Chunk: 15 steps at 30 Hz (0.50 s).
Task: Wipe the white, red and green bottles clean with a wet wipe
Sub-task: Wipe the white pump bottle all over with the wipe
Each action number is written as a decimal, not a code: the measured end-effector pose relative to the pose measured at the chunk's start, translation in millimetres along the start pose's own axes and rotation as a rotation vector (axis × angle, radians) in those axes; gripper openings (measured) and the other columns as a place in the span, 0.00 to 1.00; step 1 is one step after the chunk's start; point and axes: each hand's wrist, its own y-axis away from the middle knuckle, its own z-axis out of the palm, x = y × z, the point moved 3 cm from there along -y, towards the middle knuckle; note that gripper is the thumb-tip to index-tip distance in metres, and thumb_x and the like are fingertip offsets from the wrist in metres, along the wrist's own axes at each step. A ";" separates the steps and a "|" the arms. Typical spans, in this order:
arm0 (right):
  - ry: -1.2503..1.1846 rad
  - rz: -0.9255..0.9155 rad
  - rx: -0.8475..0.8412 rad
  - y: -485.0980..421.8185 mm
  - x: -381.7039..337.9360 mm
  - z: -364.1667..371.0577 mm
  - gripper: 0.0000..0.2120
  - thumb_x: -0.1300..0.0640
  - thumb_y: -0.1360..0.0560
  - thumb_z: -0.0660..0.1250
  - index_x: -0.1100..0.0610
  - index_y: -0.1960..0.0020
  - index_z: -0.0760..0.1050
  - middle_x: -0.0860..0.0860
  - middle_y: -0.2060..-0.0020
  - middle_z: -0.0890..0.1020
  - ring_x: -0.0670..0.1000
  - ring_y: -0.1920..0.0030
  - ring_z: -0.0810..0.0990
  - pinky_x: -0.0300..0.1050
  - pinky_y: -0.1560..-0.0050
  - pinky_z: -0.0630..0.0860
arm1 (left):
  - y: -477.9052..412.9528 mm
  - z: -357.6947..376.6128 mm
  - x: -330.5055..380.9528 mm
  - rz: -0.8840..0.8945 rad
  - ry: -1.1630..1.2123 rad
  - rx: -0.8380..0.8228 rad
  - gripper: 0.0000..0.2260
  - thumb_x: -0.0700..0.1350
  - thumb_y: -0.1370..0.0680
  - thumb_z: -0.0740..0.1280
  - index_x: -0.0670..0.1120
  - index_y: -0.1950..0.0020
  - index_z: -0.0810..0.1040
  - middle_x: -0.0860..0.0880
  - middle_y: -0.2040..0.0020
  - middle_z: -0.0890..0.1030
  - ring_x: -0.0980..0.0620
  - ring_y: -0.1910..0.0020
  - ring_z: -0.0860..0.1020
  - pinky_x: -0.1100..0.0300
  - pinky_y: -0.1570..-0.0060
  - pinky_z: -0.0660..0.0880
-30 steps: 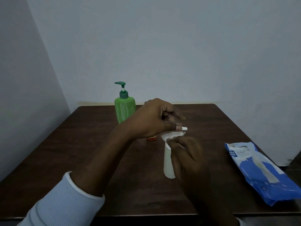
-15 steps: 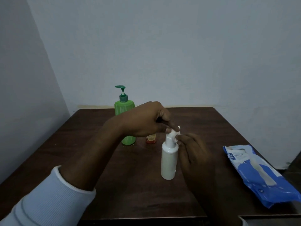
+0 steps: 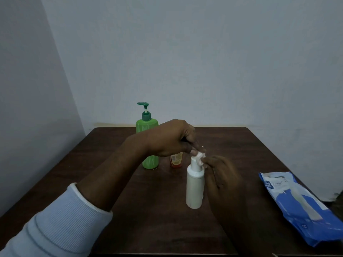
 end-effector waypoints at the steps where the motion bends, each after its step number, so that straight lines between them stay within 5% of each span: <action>1: 0.002 -0.002 0.000 0.2 1.4 0.3 0.12 0.57 0.28 0.60 0.58 0.46 0.71 0.61 0.58 0.83 0.47 0.51 0.74 0.38 0.45 0.71 | 0.2 -0.6 -0.5 -0.003 -0.009 -0.011 0.07 0.41 0.23 0.75 0.49 0.46 0.88 0.54 0.53 0.84 0.59 0.53 0.82 0.69 0.53 0.75; 4: 0.000 0.007 0.004 -1.6 -0.5 -1.1 0.12 0.57 0.29 0.60 0.59 0.46 0.72 0.62 0.59 0.83 0.49 0.52 0.74 0.37 0.47 0.73 | -1.5 -0.6 -1.1 -0.013 -0.035 -0.024 0.07 0.41 0.22 0.74 0.47 0.46 0.88 0.52 0.52 0.84 0.56 0.52 0.82 0.66 0.53 0.76; 8: 0.010 0.011 -0.026 -1.2 -4.9 -4.6 0.12 0.57 0.27 0.60 0.56 0.44 0.69 0.57 0.54 0.81 0.39 0.49 0.72 0.26 0.42 0.68 | -2.0 -0.4 1.6 -0.010 0.015 -0.011 0.09 0.40 0.24 0.76 0.56 0.53 0.86 0.51 0.51 0.83 0.59 0.54 0.81 0.72 0.57 0.72; 11: 0.051 0.010 -0.046 1.3 -7.5 -4.5 0.14 0.55 0.27 0.61 0.59 0.44 0.73 0.59 0.53 0.82 0.46 0.51 0.78 0.37 0.46 0.76 | 0.3 -0.9 1.0 0.021 0.020 0.004 0.10 0.41 0.24 0.76 0.58 0.52 0.85 0.54 0.47 0.83 0.62 0.49 0.79 0.74 0.53 0.70; 15: 0.028 -0.002 -0.017 -2.9 -17.9 -5.2 0.11 0.60 0.27 0.63 0.64 0.47 0.77 0.58 0.51 0.81 0.40 0.48 0.72 0.27 0.42 0.68 | -0.2 -1.2 -3.6 -0.003 0.028 0.026 0.05 0.42 0.25 0.77 0.50 0.51 0.87 0.54 0.49 0.85 0.58 0.49 0.82 0.62 0.49 0.78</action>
